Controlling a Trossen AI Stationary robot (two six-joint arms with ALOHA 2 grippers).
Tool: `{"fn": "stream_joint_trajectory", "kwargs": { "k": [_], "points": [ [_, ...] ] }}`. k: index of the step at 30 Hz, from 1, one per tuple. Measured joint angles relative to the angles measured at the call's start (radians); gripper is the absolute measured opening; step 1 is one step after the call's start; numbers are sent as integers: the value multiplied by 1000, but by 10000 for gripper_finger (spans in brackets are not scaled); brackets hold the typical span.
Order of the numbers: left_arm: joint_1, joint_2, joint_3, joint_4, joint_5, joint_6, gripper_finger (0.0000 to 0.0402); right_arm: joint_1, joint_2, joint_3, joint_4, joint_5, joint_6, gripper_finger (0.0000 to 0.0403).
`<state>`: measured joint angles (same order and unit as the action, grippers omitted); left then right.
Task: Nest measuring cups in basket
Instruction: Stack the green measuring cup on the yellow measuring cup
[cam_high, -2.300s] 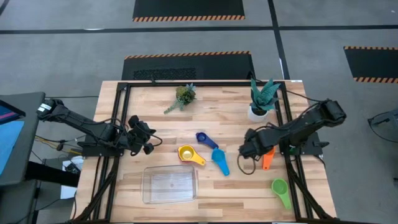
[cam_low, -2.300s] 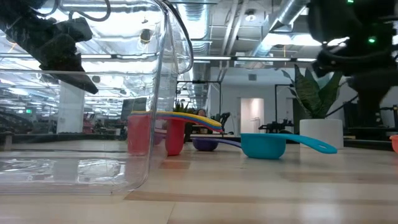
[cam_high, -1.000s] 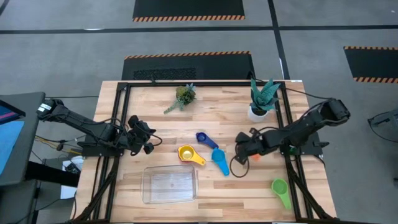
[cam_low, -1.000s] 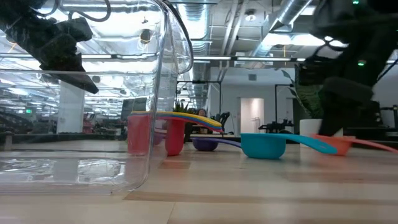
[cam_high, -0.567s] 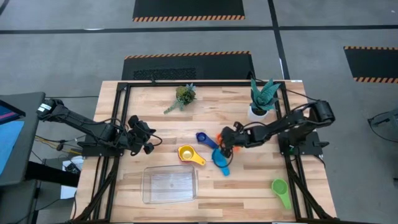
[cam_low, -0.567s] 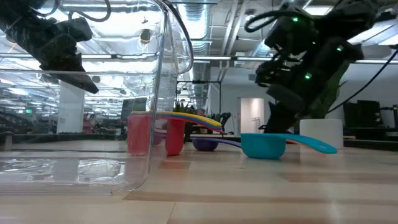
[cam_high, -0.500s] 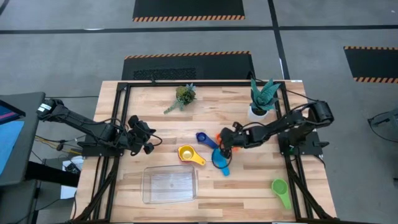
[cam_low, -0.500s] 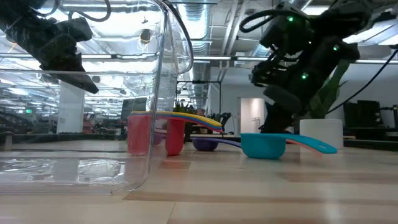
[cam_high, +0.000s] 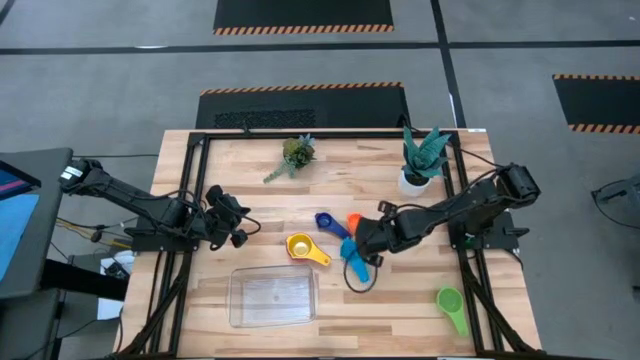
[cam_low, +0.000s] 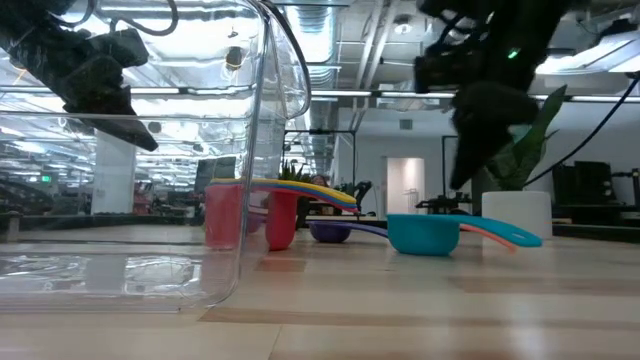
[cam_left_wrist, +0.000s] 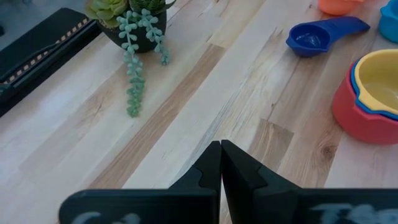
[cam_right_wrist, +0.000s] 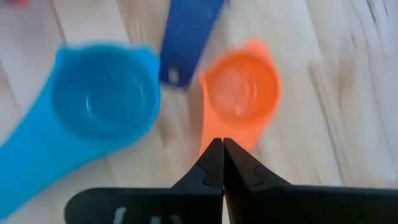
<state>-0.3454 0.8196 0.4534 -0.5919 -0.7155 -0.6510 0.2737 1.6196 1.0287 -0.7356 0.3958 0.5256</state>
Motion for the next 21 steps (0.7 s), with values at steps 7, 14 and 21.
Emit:
{"fn": "stream_joint_trajectory", "kwargs": {
  "k": [7,14,21],
  "points": [
    [0,0,0,0,-4,0,0,91,1,11,-318,-126,237,17],
    [0,0,0,7,-4,0,0,247,4,1,-395,-397,420,16],
    [0,0,0,7,-6,0,0,411,4,1,-424,-532,654,17]
  ]
}}
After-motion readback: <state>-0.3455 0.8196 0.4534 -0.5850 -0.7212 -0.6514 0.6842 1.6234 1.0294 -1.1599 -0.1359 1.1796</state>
